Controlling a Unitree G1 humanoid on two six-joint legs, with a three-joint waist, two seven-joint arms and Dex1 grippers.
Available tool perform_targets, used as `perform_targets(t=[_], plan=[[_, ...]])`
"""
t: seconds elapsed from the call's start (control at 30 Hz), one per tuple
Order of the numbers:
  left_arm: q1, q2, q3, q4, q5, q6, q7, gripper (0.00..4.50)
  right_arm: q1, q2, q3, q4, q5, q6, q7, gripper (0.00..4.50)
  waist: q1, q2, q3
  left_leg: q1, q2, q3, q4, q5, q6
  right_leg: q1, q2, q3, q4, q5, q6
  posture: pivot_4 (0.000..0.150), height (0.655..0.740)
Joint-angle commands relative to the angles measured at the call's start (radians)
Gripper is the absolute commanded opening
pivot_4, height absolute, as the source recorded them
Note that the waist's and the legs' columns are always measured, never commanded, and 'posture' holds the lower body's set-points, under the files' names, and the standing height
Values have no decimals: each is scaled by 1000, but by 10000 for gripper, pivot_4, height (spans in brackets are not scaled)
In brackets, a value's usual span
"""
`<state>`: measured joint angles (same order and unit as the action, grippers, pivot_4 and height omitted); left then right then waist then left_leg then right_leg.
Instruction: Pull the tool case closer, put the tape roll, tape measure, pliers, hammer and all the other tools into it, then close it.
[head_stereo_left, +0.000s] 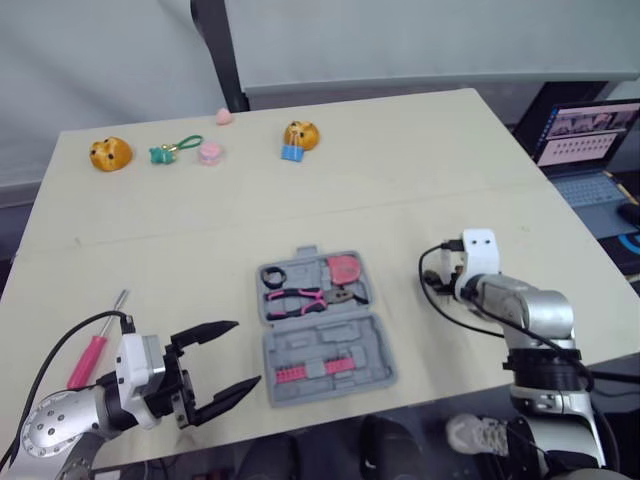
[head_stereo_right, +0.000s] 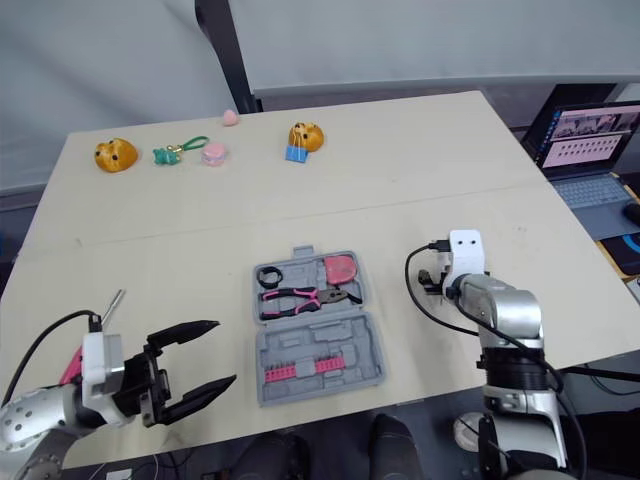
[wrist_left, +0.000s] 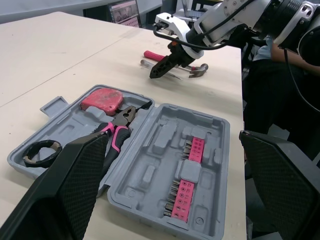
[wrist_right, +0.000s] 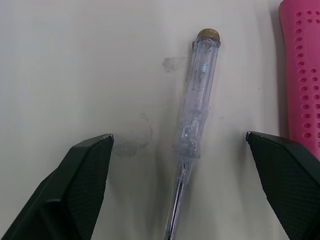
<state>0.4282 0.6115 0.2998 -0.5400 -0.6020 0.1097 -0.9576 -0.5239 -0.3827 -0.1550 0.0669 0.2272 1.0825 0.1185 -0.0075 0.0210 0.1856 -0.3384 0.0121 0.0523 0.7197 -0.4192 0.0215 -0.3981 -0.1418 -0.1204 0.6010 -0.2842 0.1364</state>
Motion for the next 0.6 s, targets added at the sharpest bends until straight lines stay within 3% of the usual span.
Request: perform_targets(t=[0.03, 0.17, 0.2, 0.33, 0.5, 0.6], plan=[[8, 11, 23, -21, 5, -14, -1, 45000, -11, 1, -8, 4, -16, -29, -5, 44869, -1, 0, 0, 0, 0, 0, 0, 0, 0, 0, 0, 0, 0, 0, 0, 1500, 7155], [6, 9, 22, -20, 9, -15, 0, 45000, -12, 7, -11, 20, -19, -39, -8, 44869, -3, 0, 0, 0, 0, 0, 0, 0, 0, 0, 0, 1, 0, 0, 0, 1500, 7155], [6, 8, 21, -20, 10, -15, 1, 45000, -12, 8, -12, 22, -20, -39, -9, 42513, -3, 0, 0, 0, 0, 0, 0, 0, 0, 0, 0, 1, 0, 0, 0, 1500, 7155], [3, 7, 19, -19, 13, -14, 2, 45000, -11, 15, -15, 18, -22, -30, -17, 27835, -4, 0, 0, 0, 0, 0, 0, 0, 0, 0, 0, 1, 0, 0, 0, 1500, 7155], [5, 1, 11, -20, 20, -14, 4, 45000, -7, 20, -19, 4, -23, -15, -20, 2099, 0, 0, 0, 0, 1, 0, 0, 0, 0, 0, 0, 1, 0, 0, 0, 1500, 7155], [2, 0, 7, -16, 22, -15, 4, 45000, -11, 21, -20, -1, -24, -6, -21, 845, 2, 0, 0, 0, 1, 0, 0, 0, 0, 0, 0, 1, 0, 0, 0, 1500, 7155]])
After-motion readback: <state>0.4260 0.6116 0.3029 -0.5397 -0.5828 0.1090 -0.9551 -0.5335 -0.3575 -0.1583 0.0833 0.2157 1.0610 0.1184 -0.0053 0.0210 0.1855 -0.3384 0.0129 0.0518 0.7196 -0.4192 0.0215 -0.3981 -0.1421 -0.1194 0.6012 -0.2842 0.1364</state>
